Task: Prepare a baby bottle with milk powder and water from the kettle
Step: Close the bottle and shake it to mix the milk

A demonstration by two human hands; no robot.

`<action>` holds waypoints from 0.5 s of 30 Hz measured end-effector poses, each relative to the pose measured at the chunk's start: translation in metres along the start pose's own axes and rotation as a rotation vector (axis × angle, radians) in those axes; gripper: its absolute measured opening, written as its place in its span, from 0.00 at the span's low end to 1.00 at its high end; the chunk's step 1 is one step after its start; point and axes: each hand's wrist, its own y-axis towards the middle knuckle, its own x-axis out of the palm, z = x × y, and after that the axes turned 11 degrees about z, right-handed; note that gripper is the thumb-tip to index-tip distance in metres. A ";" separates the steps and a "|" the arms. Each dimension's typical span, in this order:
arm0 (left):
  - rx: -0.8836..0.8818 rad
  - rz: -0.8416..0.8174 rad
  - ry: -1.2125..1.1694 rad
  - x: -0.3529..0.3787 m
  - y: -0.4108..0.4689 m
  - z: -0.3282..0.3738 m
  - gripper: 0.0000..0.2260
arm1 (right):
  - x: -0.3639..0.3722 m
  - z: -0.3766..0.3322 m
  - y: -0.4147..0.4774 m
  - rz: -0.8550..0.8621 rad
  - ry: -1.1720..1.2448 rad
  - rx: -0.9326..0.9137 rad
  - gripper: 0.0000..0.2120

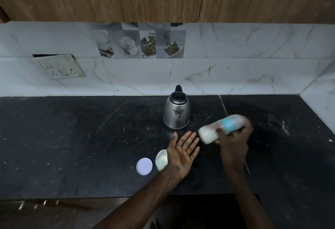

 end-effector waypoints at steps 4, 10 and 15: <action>0.003 0.011 -0.016 -0.003 0.002 0.002 0.29 | 0.005 0.002 -0.002 0.016 -0.031 -0.001 0.38; -0.004 0.027 -0.015 -0.002 0.003 0.001 0.29 | 0.009 0.007 -0.014 -0.221 -0.075 -0.014 0.40; 0.019 0.031 -0.002 -0.003 0.006 0.003 0.28 | 0.016 -0.001 -0.009 0.014 -0.062 0.010 0.39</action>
